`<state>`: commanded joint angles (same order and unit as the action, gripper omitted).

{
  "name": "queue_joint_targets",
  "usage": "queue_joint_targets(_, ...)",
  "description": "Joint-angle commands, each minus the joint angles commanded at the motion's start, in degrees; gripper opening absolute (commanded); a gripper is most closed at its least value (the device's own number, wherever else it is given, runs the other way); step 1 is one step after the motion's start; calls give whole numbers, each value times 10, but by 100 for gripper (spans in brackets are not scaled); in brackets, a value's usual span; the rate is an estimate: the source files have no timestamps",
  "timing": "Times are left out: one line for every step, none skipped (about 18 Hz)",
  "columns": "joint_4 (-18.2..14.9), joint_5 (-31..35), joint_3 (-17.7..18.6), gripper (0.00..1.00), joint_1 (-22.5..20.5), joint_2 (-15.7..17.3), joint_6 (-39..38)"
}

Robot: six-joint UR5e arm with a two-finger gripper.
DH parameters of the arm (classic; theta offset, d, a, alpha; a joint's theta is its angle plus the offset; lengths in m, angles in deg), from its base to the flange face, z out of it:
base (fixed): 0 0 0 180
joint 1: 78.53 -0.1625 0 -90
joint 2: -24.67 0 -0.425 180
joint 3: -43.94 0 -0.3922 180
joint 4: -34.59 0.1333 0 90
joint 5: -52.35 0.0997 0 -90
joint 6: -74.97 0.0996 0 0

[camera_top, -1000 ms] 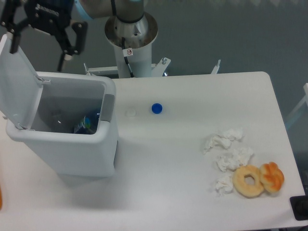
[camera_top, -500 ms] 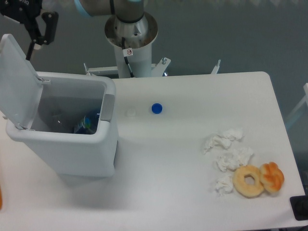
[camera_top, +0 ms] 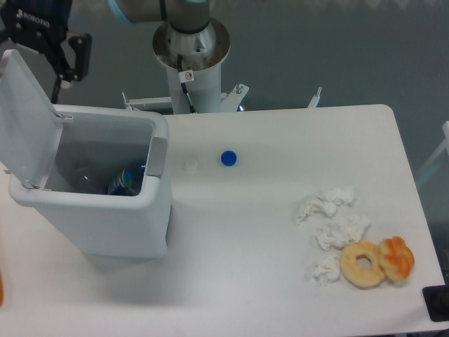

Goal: Close the trash can

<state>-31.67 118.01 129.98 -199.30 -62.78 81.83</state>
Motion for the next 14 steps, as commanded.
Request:
queue_joint_targets(0, 0, -2, 100, 0, 1, 0)
queue_joint_targets(1, 0, -4, 100, 0, 1, 1)
queue_joint_targets(0, 0, -4, 100, -1, 2, 1)
queue_joint_targets(0, 1, -5, 100, -1, 2, 1)
queue_joint_targets(0, 1, -5, 100, -1, 3, 1)
queue_joint_targets(0, 1, -6, 100, -2, 3, 1)
queue_joint_targets(1, 6, -7, 100, -2, 2, 3)
queue_joint_targets(0, 17, -7, 100, -3, 1, 3)
queue_joint_targets(0, 28, -7, 100, -3, 0, 5)
queue_joint_targets(1, 37, -7, 100, -5, 1, 10)
queue_joint_targets(0, 43, -7, 100, -12, 1, 19)
queue_joint_targets(0, 45, -7, 100, -24, 0, 27)
queue_joint_targets(0, 45, -6, 100, -32, 0, 36)
queue_joint_targets(0, 45, -6, 100, -39, -1, 40)
